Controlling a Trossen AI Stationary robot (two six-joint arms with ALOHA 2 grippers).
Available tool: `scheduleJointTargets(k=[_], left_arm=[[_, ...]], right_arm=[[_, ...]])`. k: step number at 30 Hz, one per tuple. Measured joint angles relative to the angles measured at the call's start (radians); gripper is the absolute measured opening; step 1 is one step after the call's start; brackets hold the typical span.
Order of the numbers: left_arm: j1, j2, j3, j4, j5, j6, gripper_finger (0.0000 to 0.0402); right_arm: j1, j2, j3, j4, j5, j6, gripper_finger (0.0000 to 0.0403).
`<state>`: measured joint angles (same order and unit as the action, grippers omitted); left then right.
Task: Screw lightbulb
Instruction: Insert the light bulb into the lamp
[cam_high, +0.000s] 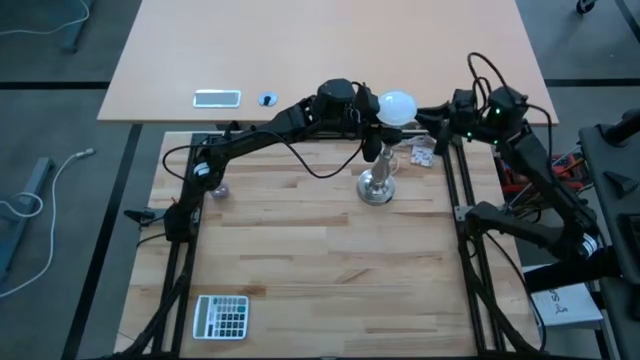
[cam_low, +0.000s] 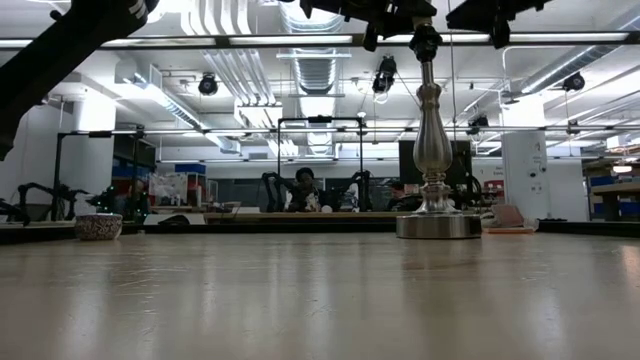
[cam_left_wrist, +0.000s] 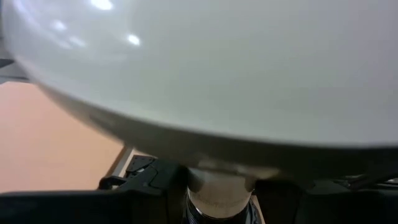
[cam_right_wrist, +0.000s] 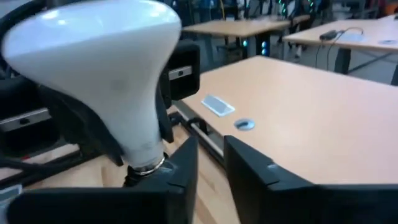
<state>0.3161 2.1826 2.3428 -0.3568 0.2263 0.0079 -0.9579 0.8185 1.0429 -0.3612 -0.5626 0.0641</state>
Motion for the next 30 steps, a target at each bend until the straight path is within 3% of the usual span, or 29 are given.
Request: scheduleJointTargets(k=[5, 12, 30], left_arm=[[0.001, 0.000, 0.000, 0.000, -0.004, -0.003, 0.0139], [0.002, 0.002, -0.001, 0.010, -0.009, -0.009, 0.0139], [0.002, 0.002, -0.002, 0.013, -0.026, -0.019, 0.0139]], right_arm=[[0.004, 0.047, 0.116, -0.151, -0.079, -0.093, 0.0150], [0.026, 0.109, 0.178, -0.162, -0.121, -0.068, 0.0205], [0.144, 0.179, 0.181, -0.106, -0.115, -0.090, 0.0243]])
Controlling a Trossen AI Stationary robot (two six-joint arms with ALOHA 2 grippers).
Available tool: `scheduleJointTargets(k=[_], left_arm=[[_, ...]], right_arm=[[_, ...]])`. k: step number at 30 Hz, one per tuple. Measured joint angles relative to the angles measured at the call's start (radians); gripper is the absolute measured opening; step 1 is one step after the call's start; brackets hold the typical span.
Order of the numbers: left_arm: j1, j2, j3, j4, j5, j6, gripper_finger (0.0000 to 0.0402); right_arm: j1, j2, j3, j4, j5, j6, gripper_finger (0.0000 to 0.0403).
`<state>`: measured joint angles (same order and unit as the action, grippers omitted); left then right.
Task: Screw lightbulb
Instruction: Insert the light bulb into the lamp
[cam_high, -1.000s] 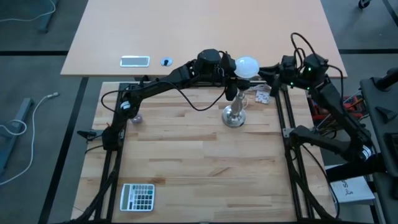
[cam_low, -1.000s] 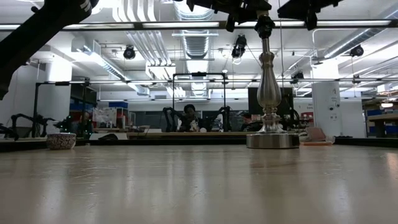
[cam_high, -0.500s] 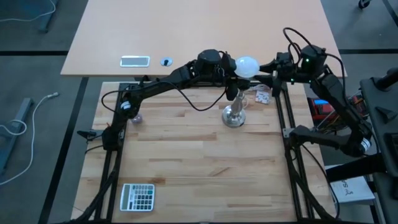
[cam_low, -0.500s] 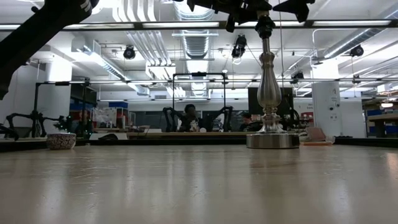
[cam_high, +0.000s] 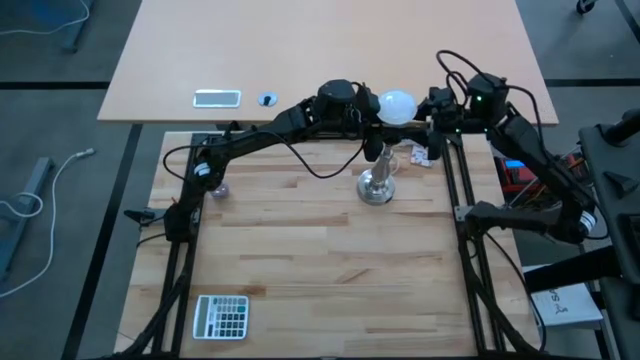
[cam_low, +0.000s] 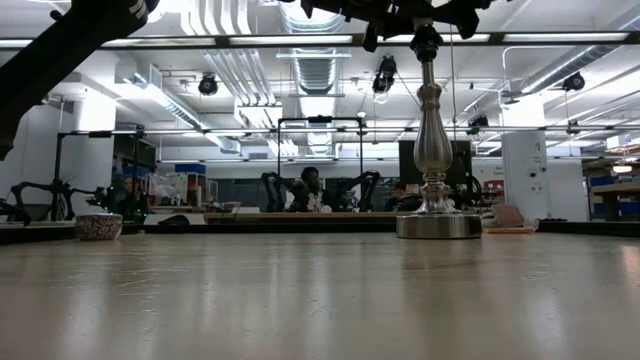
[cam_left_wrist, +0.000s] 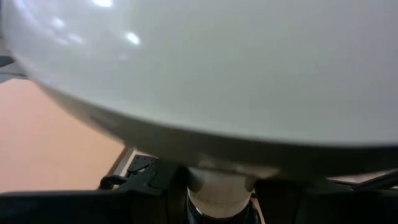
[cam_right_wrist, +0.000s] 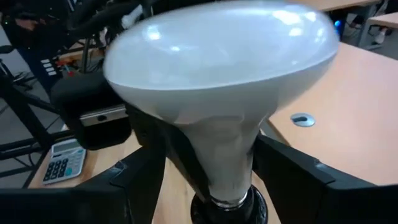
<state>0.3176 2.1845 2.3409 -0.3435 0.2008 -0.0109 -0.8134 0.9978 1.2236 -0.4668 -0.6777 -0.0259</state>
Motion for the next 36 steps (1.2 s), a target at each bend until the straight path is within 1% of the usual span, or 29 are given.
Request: scheduleJointTargets(k=[5, 14, 18, 23, 26, 31, 34, 36], left_arm=[[0.000, 0.000, 0.000, -0.001, 0.000, 0.001, 0.0139], [0.001, 0.000, 0.000, 0.000, 0.000, 0.002, 0.0139], [0.001, 0.000, 0.000, 0.000, 0.000, 0.002, 0.0139], [0.001, 0.000, 0.000, 0.000, 0.003, 0.001, 0.0139], [0.001, 0.000, 0.000, 0.000, 0.003, 0.001, 0.0139], [0.001, 0.000, 0.000, -0.004, 0.007, -0.001, 0.0158], [0.001, 0.003, -0.003, -0.006, 0.032, -0.006, 0.0157], [0.001, 0.001, -0.003, -0.013, 0.049, -0.009, 0.0153]], right_arm=[[0.023, 0.019, 0.000, 0.043, 0.008, 0.002, 0.0240], [0.028, 0.055, 0.000, 0.095, -0.005, -0.008, 0.0241], [0.028, 0.058, 0.000, 0.100, -0.006, -0.008, 0.0225], [0.028, 0.058, 0.000, 0.100, -0.003, -0.009, 0.0191], [0.028, 0.058, 0.000, 0.101, -0.003, -0.005, 0.0190], [0.028, 0.058, 0.000, 0.102, 0.001, -0.004, 0.0188], [0.028, 0.058, -0.002, 0.094, 0.010, -0.001, 0.0171], [0.028, 0.055, -0.002, 0.094, 0.022, -0.001, 0.0171]])
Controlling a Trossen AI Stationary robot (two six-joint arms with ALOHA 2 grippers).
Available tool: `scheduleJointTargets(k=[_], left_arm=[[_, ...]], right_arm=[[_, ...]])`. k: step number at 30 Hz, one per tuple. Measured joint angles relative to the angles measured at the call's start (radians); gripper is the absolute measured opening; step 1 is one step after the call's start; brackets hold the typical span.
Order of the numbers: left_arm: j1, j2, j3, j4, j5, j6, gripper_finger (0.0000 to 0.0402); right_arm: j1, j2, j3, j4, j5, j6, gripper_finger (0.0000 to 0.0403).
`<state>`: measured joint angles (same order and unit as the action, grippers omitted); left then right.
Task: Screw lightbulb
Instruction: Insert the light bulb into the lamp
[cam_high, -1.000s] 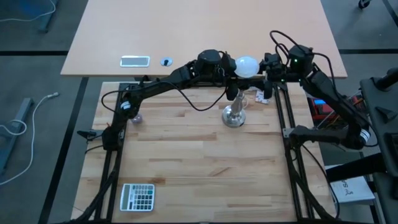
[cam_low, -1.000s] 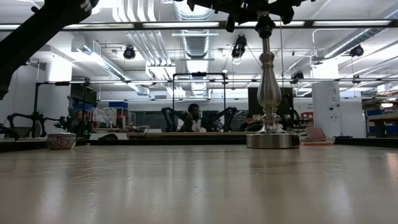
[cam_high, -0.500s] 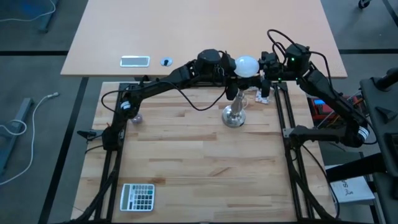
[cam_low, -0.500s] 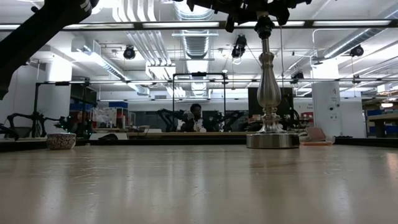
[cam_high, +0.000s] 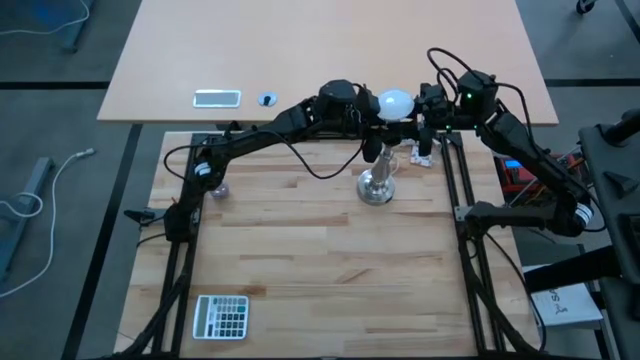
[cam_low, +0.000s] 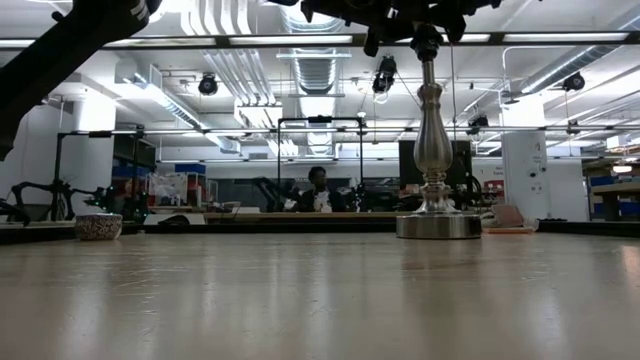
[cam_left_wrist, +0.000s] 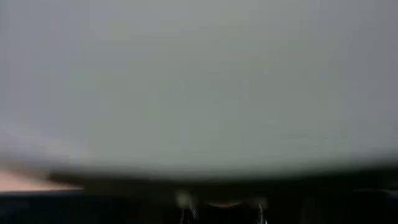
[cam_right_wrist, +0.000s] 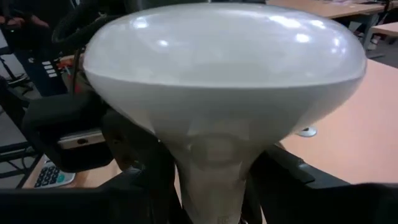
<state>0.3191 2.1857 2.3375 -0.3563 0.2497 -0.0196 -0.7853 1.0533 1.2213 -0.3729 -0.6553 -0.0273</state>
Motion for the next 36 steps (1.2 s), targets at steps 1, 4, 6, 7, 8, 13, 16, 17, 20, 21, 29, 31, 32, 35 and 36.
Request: scheduleJointTargets(k=[1, 4, 6, 7, 8, 13, 16, 17, 20, 21, 29, 31, 32, 35, 36], left_arm=[[0.000, -0.001, 0.000, -0.003, 0.003, 0.000, 0.0150], [-0.002, -0.003, 0.000, -0.003, 0.004, 0.000, 0.0147], [-0.002, -0.004, 0.000, -0.003, 0.004, 0.001, 0.0150], [-0.002, -0.004, 0.000, -0.003, 0.004, 0.002, 0.0153], [-0.003, -0.004, 0.000, -0.004, 0.004, 0.002, 0.0158], [-0.001, -0.006, 0.000, -0.017, 0.003, -0.014, 0.0174], [-0.001, -0.015, 0.000, -0.012, 0.003, -0.018, 0.0176], [-0.001, -0.019, 0.000, -0.012, 0.003, -0.019, 0.0175], [-0.001, -0.026, 0.001, -0.016, 0.005, -0.019, 0.0168], [-0.001, -0.028, 0.001, -0.019, 0.003, -0.019, 0.0164], [0.001, -0.059, 0.001, -0.038, 0.002, -0.015, 0.0143], [0.003, -0.071, 0.001, -0.050, 0.002, -0.016, 0.0140], [0.003, -0.077, 0.002, -0.048, 0.003, -0.016, 0.0139], [0.008, -0.098, 0.004, -0.055, 0.003, -0.027, 0.0141], [0.008, -0.102, 0.005, -0.056, 0.003, -0.027, 0.0144]], right_arm=[[0.000, -0.002, 0.000, -0.001, 0.003, -0.001, 0.0171], [0.000, -0.014, -0.005, -0.009, 0.001, -0.003, 0.0171], [0.000, -0.024, -0.012, -0.007, 0.002, -0.007, 0.0171], [0.000, -0.030, -0.016, -0.007, 0.004, -0.006, 0.0171], [0.000, -0.037, -0.021, -0.008, 0.003, -0.006, 0.0171], [0.000, -0.074, -0.065, 0.016, 0.039, 0.005, 0.0171], [0.000, -0.100, -0.108, 0.072, 0.051, 0.038, 0.0168], [0.000, -0.110, -0.125, 0.094, 0.054, 0.050, 0.0168], [0.000, -0.140, -0.156, 0.121, 0.062, 0.069, 0.0167], [0.000, -0.147, -0.160, 0.120, 0.072, 0.069, 0.0167], [0.000, -0.149, -0.166, 0.120, 0.107, 0.080, 0.0166], [0.000, -0.149, -0.164, 0.117, 0.108, 0.080, 0.0166], [0.001, -0.149, -0.164, 0.117, 0.108, 0.080, 0.0166], [0.002, -0.148, -0.164, 0.115, 0.108, 0.079, 0.0166], [0.002, -0.145, -0.164, 0.116, 0.108, 0.080, 0.0166]])
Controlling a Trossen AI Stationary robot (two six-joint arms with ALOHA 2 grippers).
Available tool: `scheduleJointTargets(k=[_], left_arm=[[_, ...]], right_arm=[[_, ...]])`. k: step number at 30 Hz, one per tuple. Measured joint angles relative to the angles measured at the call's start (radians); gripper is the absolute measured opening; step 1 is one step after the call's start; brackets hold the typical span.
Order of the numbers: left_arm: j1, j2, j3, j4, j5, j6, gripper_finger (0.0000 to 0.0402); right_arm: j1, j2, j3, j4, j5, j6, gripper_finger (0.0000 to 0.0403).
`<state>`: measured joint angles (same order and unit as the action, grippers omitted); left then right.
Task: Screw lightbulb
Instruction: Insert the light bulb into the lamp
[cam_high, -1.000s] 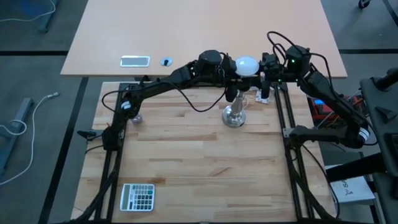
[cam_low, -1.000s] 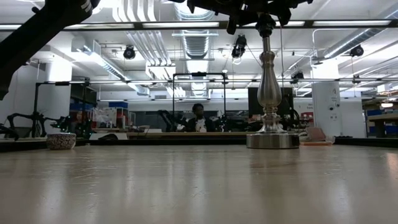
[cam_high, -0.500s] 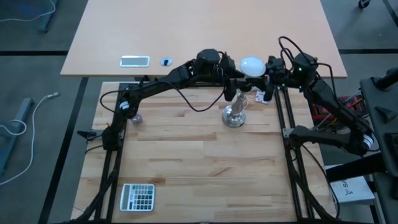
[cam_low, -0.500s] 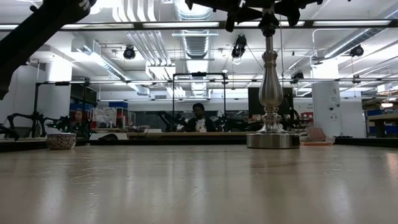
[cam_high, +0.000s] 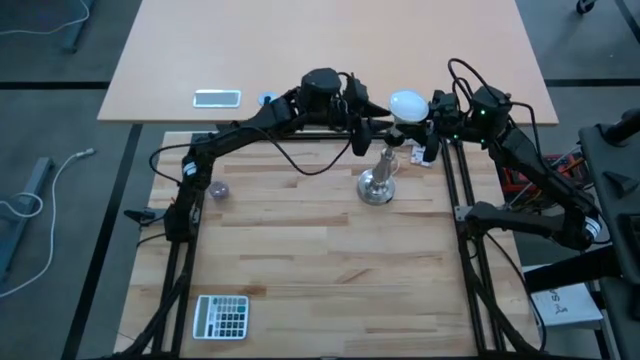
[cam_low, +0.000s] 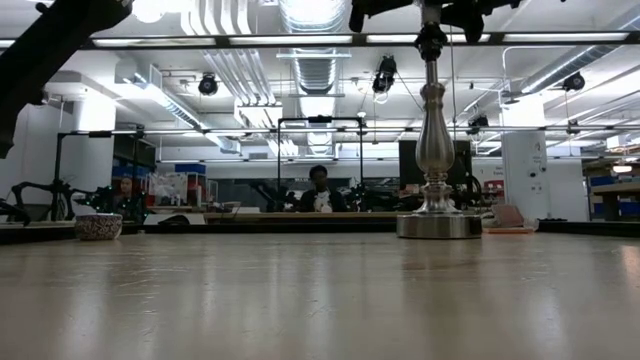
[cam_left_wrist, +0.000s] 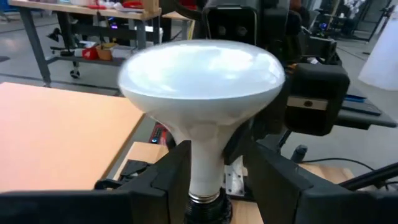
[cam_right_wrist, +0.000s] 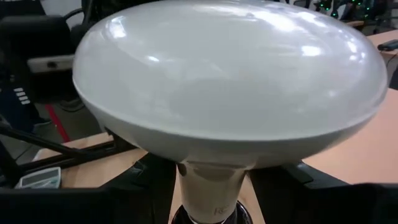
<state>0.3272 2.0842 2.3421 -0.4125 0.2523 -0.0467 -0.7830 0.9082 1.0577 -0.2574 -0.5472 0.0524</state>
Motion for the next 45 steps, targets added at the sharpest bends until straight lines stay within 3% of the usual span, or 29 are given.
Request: scheduleJointTargets(k=[17, 37, 45], left_arm=[[0.004, -0.005, -0.002, 0.035, -0.006, -0.015, 0.0216], [0.023, -0.051, 0.000, -0.045, -0.085, 0.024, 0.0182], [0.025, -0.123, 0.002, 0.034, -0.164, 0.047, 0.0185]], right_arm=[[0.003, 0.024, 0.001, 0.002, 0.002, -0.017, 0.0164], [0.026, 0.096, 0.144, -0.198, 0.029, -0.110, 0.0162], [0.027, 0.095, 0.144, -0.220, 0.031, -0.133, 0.0162]])
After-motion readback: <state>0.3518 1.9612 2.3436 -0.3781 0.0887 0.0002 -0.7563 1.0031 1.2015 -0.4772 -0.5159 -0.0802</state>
